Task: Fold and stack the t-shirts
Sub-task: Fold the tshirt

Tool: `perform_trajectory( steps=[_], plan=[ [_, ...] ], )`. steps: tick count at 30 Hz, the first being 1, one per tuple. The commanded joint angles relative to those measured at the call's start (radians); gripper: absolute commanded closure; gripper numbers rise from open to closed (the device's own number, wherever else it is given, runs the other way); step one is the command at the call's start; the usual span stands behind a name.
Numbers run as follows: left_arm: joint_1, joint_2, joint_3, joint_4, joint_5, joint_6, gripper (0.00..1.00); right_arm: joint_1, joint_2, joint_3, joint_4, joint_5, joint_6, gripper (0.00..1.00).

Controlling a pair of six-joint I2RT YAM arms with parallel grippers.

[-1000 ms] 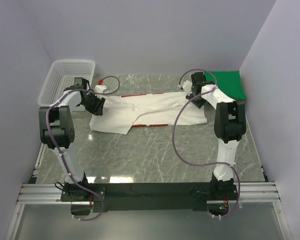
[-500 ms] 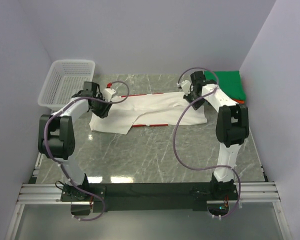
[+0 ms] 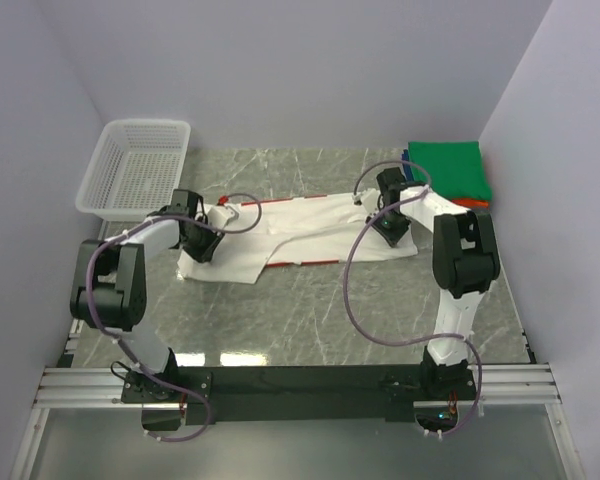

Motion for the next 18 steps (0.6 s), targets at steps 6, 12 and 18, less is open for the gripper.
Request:
perform_trajectory(
  steps=[6, 12, 18],
  plan=[
    [-0.026, -0.257, -0.257, -0.273, 0.080, 0.057, 0.66, 0.004, -0.214, -0.341, -0.074, 0.003, -0.051, 0.73],
    [-0.067, -0.521, -0.237, -0.446, 0.219, 0.176, 0.50, 0.004, -0.372, -0.370, -0.127, -0.072, -0.033, 0.68],
    [-0.229, -0.647, -0.296, -0.471, 0.173, 0.232, 0.47, 0.001, -0.406, -0.281, -0.193, -0.141, 0.015, 0.65]
  ],
)
